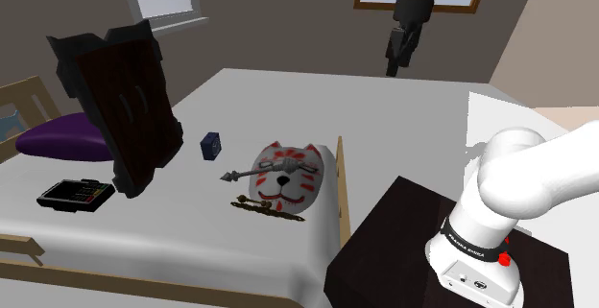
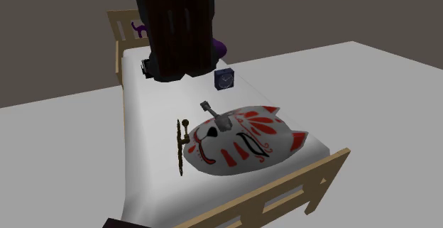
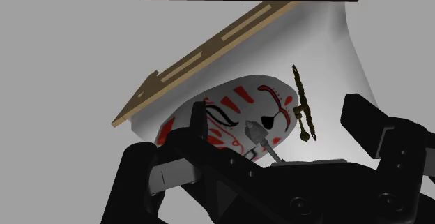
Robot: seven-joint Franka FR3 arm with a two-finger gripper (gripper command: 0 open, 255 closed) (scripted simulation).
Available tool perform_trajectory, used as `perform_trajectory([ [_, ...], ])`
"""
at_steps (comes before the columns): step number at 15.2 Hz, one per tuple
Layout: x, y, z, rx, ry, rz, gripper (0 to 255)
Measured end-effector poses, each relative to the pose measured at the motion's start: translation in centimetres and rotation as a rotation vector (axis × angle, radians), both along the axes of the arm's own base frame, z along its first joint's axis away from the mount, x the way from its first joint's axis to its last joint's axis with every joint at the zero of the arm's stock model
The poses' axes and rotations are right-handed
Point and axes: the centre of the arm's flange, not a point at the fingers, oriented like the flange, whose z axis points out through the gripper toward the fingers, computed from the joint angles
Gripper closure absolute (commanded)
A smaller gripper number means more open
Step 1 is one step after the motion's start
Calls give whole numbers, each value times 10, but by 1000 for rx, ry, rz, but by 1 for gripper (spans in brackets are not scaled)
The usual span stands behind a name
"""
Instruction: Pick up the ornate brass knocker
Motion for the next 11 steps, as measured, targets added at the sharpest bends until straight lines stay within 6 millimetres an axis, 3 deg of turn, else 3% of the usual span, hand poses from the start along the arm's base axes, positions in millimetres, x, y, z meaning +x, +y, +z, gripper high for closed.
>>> perform_trajectory([
  [3,5,6,-13,-1,-6,4,0],
  [11,36,43,-103,-4,-52,26,0],
])
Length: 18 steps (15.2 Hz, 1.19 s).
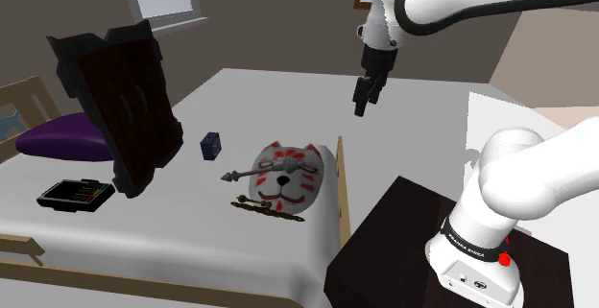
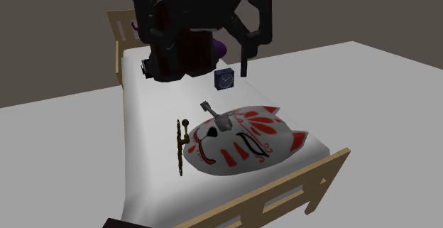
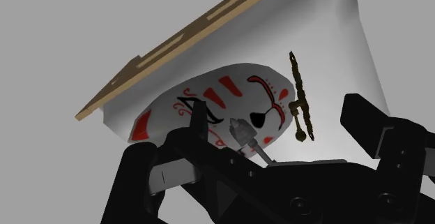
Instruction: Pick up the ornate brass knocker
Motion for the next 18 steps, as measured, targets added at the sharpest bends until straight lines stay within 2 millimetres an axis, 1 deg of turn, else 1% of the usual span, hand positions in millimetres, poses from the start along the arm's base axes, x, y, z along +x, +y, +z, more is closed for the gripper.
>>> perform_trajectory([
  [3,15,16,-32,-2,-20,9,0],
  [4,19,21,-46,-2,-25,11,0],
  [5,26,24,-55,-3,-32,14,0],
  [7,32,32,-79,-4,-45,20,0],
  [11,51,50,-120,-6,-70,31,0],
  [12,57,56,-127,-7,-77,34,0],
  [13,58,60,-139,-8,-82,37,0],
  [14,67,67,-151,-9,-90,40,0],
  [16,74,74,-174,-10,-102,46,0],
  [18,90,84,-193,-11,-116,51,0],
])
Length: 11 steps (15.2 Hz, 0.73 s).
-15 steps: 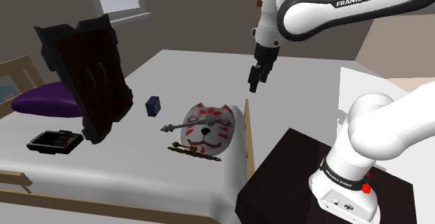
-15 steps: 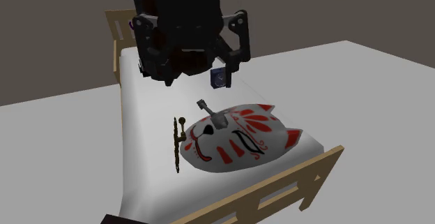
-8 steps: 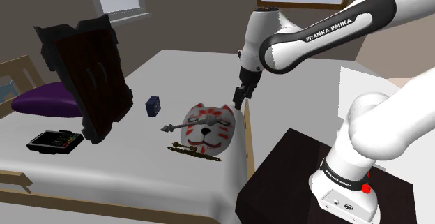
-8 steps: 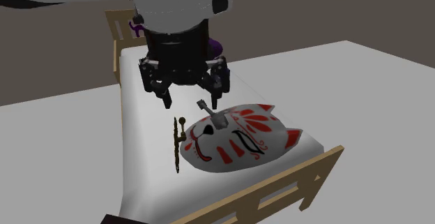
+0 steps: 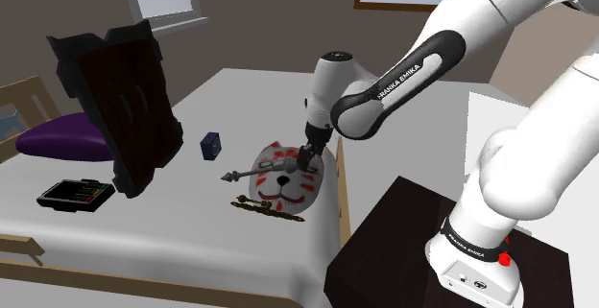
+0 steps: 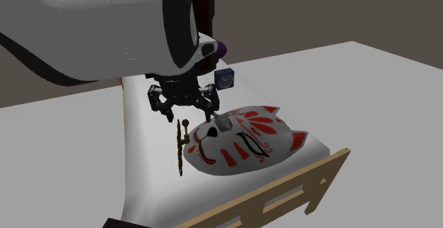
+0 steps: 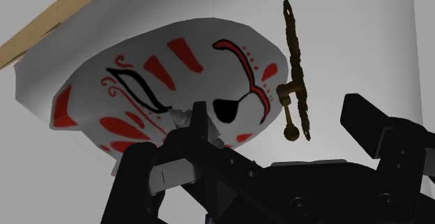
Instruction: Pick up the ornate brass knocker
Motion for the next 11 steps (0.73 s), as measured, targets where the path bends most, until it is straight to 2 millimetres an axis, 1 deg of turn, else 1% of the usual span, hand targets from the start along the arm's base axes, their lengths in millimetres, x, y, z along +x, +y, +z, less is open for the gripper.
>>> perform_trajectory([
  [1,8,4,-11,0,-6,2,0],
  [2,9,10,-23,-1,-12,6,0],
  [6,31,34,-64,-1,-38,16,0],
  [10,51,51,-107,0,-63,28,0],
  [11,59,56,-116,0,-69,31,0],
])
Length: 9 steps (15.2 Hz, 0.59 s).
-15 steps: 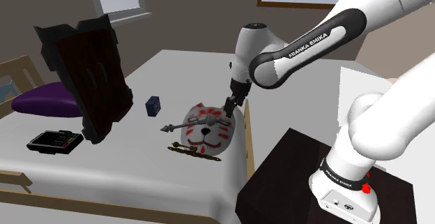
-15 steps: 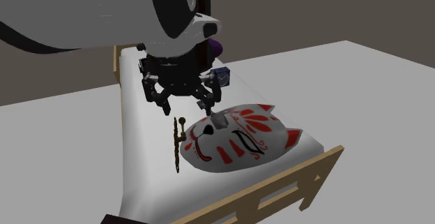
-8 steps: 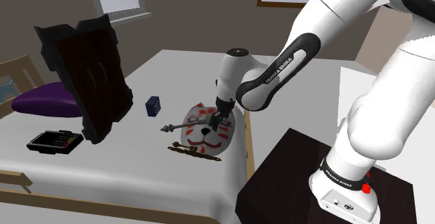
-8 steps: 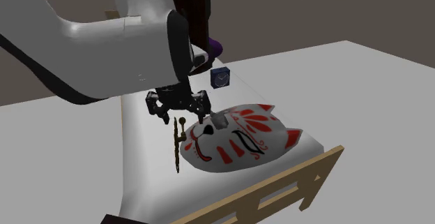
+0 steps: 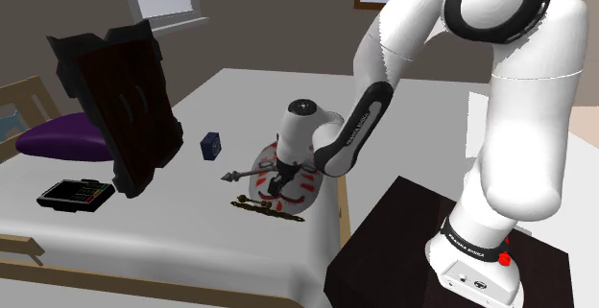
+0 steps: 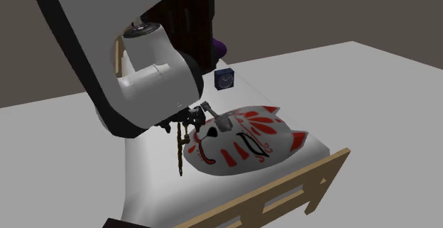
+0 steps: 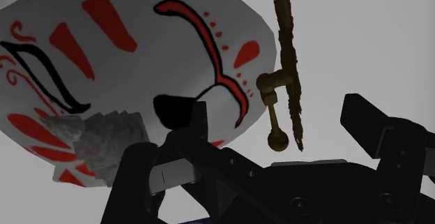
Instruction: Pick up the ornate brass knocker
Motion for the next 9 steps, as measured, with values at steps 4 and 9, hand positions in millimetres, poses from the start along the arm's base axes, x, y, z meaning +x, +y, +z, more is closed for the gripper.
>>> perform_trajectory([
  [4,27,22,-42,-3,-26,12,0],
  [9,36,28,-75,-4,-35,17,0],
])
